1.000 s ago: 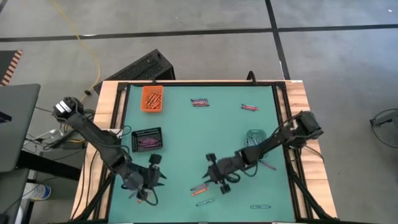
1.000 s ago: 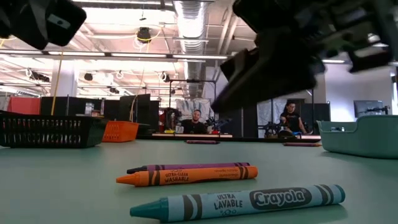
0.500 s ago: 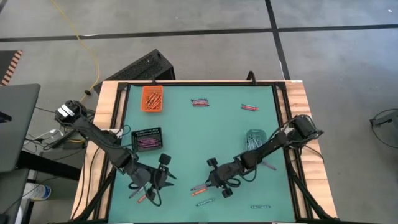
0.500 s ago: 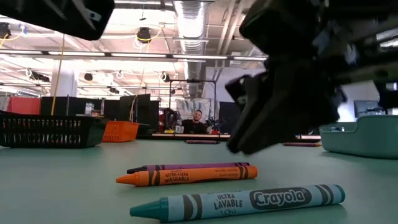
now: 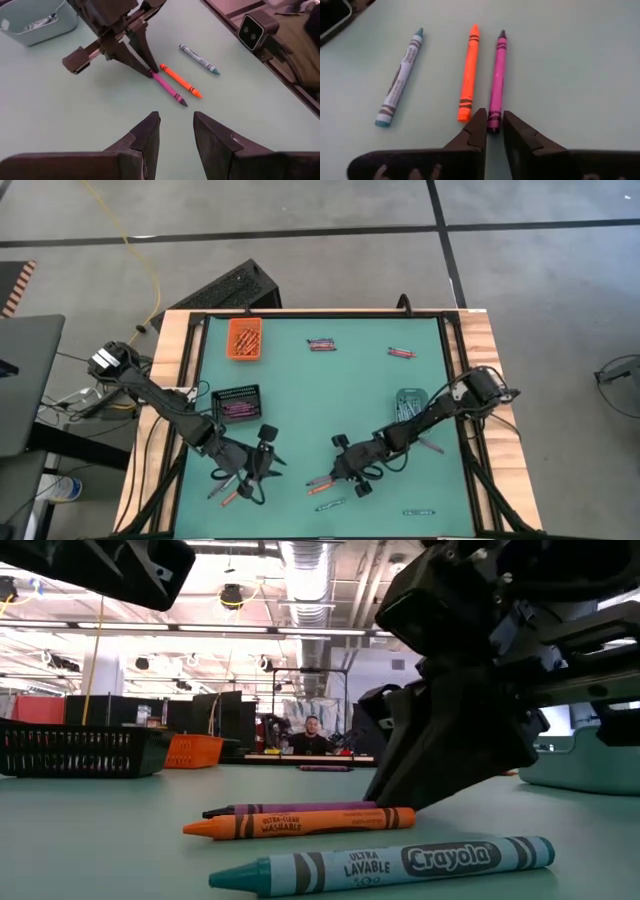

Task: Sort crayons
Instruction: Put the violet crayon into the black bin

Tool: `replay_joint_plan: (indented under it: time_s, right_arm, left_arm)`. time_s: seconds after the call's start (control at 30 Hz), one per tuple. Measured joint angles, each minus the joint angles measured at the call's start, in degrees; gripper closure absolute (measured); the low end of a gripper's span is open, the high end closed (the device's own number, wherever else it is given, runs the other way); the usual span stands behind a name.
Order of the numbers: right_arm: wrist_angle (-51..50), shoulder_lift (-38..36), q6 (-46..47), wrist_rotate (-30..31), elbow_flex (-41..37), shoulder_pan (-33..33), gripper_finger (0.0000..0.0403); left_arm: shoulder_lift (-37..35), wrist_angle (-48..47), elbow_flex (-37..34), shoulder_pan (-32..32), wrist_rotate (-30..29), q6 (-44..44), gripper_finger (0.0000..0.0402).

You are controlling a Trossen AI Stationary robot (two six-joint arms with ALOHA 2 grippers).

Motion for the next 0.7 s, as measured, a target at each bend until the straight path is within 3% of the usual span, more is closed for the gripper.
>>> replay_joint_plan:
  time_s: [0.2,0.3,0.43,0.6,0.7]
  right_arm:
    - [-2.80,-0.20,-0.13,2.57,0.08,0.05,0.0369]
    - [-2.09,-0.58,-0.61,2.60,-0.03,0.07,0.0395]
    - [-2.30,-2.23,-1.53,2.20,-0.19,0.02,0.0395]
    - [-0.80,-6.80,-6.83,2.24,-0.40,-0.20,0.0400]
    - [4.96,-9.35,-10.57,2.14,-0.25,-0.67,0.0400]
  left_arm:
    - [0.00,2.06,-0.47,0.00,0.13,3.00,0.0292]
    - [-0.02,10.60,-3.49,0.00,0.29,8.07,0.0292]
    - [-0.02,25.61,-9.25,0.90,1.11,12.37,0.0292]
    - [-0.02,43.81,-15.73,5.03,8.68,11.55,0.0292]
    - [-0.04,48.32,-17.71,6.90,11.26,12.51,0.0292]
